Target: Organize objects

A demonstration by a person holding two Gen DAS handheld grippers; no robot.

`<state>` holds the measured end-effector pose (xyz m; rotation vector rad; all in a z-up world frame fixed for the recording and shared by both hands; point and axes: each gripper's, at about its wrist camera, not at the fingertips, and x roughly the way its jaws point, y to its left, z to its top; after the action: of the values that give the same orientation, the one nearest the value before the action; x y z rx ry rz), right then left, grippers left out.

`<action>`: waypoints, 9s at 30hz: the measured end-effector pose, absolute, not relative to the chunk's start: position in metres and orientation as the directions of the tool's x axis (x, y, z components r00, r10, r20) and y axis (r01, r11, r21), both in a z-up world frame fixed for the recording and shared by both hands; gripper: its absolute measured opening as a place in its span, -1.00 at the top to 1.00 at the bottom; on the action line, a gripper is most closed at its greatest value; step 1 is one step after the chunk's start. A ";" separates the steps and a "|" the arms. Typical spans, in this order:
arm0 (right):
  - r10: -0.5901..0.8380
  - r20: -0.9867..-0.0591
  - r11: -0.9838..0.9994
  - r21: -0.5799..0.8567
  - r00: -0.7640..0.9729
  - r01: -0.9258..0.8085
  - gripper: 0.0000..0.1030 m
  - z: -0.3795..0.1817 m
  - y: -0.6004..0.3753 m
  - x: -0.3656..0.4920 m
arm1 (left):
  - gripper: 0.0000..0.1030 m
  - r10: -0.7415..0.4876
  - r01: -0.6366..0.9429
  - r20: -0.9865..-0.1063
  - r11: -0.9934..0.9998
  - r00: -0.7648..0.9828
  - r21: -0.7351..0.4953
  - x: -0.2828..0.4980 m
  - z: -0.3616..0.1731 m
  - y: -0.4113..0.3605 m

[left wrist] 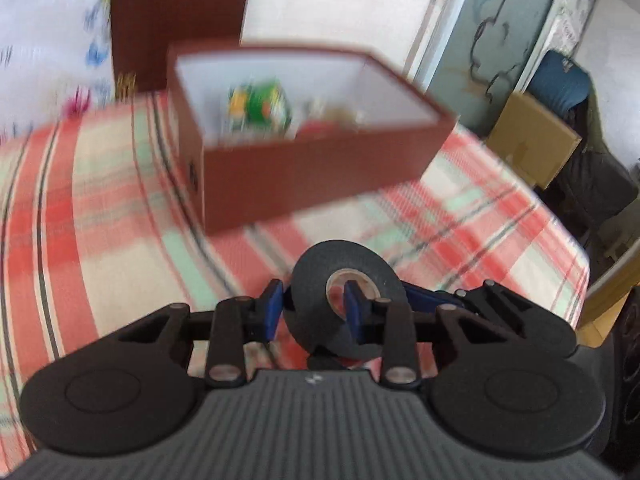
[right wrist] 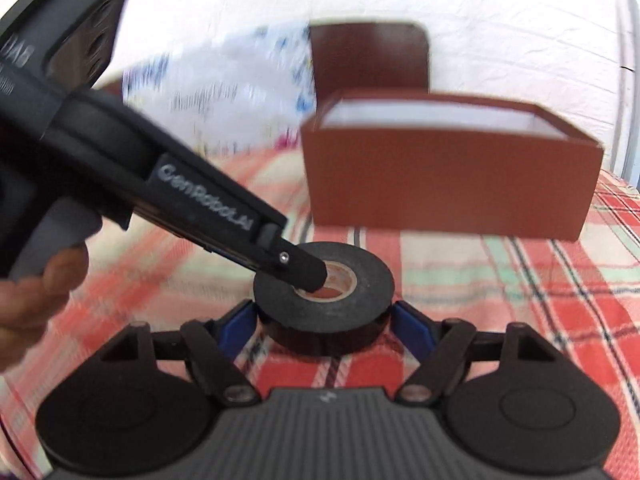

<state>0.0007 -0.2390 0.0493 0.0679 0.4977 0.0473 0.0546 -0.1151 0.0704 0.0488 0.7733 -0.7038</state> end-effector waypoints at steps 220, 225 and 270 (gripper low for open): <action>-0.091 -0.378 0.886 0.392 0.921 0.248 -0.99 0.103 -0.273 -0.052 | -1.00 -0.094 0.228 -0.554 0.957 0.827 0.178 -0.010 0.099 -0.100; -0.096 -0.365 0.888 0.389 0.926 0.246 -0.99 0.106 -0.273 -0.055 | -1.00 -0.098 0.220 -0.546 0.962 0.832 0.162 -0.011 0.102 -0.097; -0.079 -0.385 0.923 0.320 0.920 0.213 -0.99 0.113 -0.243 -0.053 | -1.00 -0.113 0.179 -0.627 0.983 0.771 0.042 -0.002 0.096 -0.065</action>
<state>-0.0534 -0.2430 0.1132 0.3665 0.3756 -0.1538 -0.0015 -0.0650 0.0960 0.1014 0.6724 -0.1586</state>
